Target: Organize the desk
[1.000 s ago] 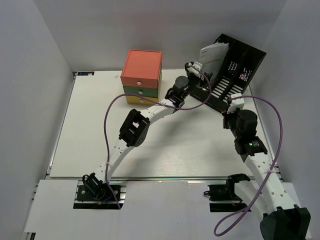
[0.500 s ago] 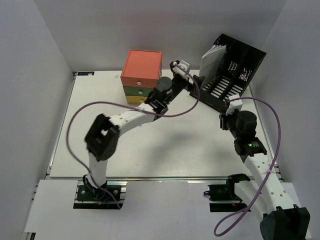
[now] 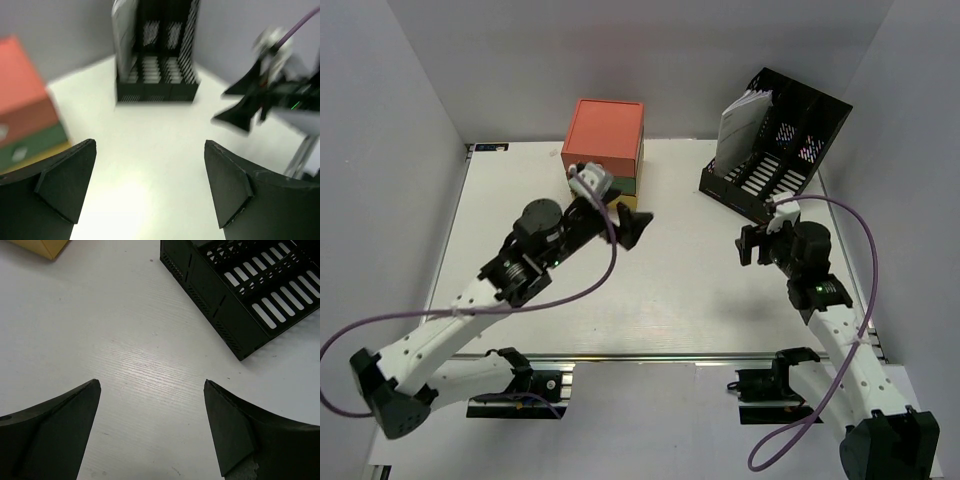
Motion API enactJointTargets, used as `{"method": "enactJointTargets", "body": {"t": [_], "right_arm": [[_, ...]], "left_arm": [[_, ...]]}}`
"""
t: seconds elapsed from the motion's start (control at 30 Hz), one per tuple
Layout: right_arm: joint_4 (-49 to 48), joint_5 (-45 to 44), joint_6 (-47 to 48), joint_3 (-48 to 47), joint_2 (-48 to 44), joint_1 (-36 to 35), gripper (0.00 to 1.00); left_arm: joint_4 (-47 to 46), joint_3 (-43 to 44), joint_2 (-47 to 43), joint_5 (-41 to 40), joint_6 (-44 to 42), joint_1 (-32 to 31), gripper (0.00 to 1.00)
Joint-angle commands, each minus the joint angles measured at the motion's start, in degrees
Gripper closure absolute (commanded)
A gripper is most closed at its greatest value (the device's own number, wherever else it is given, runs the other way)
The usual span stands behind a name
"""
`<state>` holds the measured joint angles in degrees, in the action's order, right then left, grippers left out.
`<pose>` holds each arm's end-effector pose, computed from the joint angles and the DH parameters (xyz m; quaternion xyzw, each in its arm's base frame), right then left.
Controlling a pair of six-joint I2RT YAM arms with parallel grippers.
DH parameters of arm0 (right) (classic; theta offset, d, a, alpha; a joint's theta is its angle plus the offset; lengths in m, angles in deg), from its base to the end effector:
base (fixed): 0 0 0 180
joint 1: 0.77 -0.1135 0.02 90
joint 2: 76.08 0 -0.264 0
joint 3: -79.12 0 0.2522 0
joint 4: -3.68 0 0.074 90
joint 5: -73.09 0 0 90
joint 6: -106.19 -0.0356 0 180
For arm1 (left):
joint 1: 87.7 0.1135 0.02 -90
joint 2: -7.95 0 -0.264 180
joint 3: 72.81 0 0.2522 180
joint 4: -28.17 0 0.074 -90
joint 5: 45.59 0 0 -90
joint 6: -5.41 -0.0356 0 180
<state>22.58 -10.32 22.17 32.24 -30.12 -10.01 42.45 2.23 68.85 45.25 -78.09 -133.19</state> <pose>0.1895 0.0350 0.2736 -0.1404 0.7960 0.0632 0.5854 0.1719 -0.1756 0.4055 0.2411 0.6656 -0.3142 0.6325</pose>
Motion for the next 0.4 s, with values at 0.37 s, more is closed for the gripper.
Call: {"method": "enactJointTargets", "body": {"t": [0.37], "right_arm": [[-0.2, 2.1, -2.2, -1.0, -7.8, 0.2, 0.11]], "left_arm": [[14.8, -23.5, -18.3, -11.3, -6.4, 0.9, 0.02]]}}
